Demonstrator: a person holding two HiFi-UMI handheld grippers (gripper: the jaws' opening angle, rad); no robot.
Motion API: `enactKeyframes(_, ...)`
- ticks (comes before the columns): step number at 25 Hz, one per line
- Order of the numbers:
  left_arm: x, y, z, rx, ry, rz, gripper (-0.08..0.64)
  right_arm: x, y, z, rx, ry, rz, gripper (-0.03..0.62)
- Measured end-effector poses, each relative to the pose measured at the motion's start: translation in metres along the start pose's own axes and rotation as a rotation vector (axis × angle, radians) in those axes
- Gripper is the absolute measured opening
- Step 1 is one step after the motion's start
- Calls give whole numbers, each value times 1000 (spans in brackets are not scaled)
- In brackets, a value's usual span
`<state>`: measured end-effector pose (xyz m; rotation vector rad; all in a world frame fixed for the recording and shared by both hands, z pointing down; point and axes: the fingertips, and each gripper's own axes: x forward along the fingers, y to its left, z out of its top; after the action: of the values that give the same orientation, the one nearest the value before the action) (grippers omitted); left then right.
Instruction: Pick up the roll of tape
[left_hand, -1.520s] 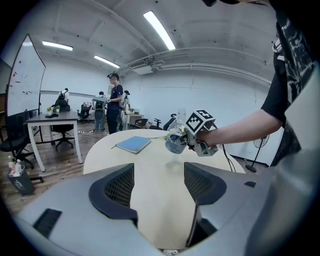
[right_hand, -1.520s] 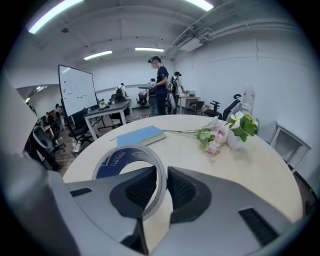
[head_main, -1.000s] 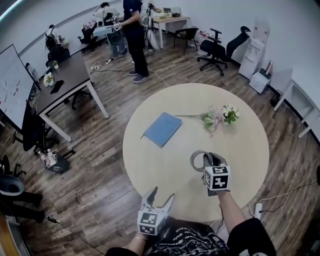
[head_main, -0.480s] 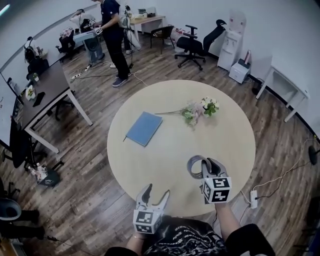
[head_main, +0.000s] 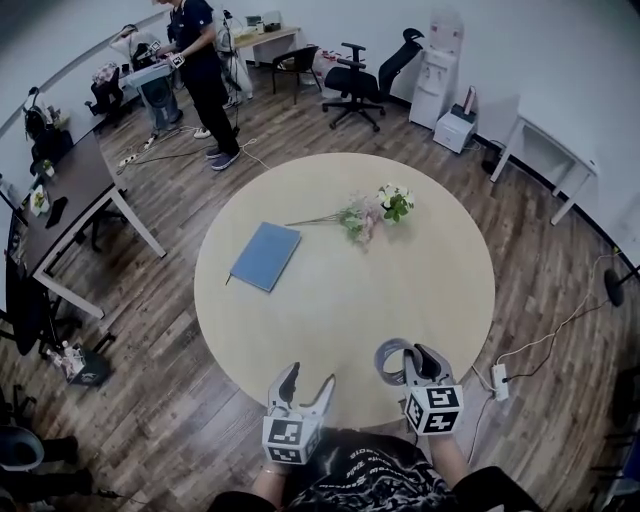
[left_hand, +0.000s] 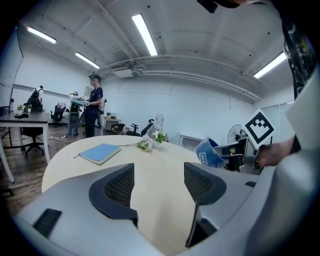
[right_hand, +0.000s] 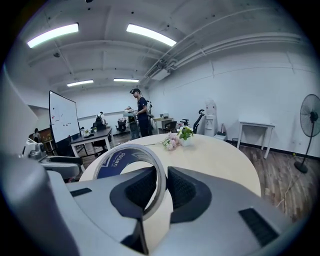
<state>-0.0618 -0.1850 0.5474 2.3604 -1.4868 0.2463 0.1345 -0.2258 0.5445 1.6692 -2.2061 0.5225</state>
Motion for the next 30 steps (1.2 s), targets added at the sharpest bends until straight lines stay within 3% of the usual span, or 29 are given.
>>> enactKeyframes(5,2,-3,-1,2,7,-8,324,-15,-1,-25,17,38,-17,75)
enactKeyframes(14,7,-12,5,19,3,-29,319,-16,3,-21,-8,23,-11,75)
enactKeyframes(17,7,-17,8,12,5,-51,205,-15,4,-21,-14,22,-3,75)
enactKeyframes(24,10,-23,5,20,8,-93,35,-10,5,-21,-20,20,10,75)
enactKeyframes(30,12,-32,6,73,28,-120,20,-10,10,-17,-29,8,48,74)
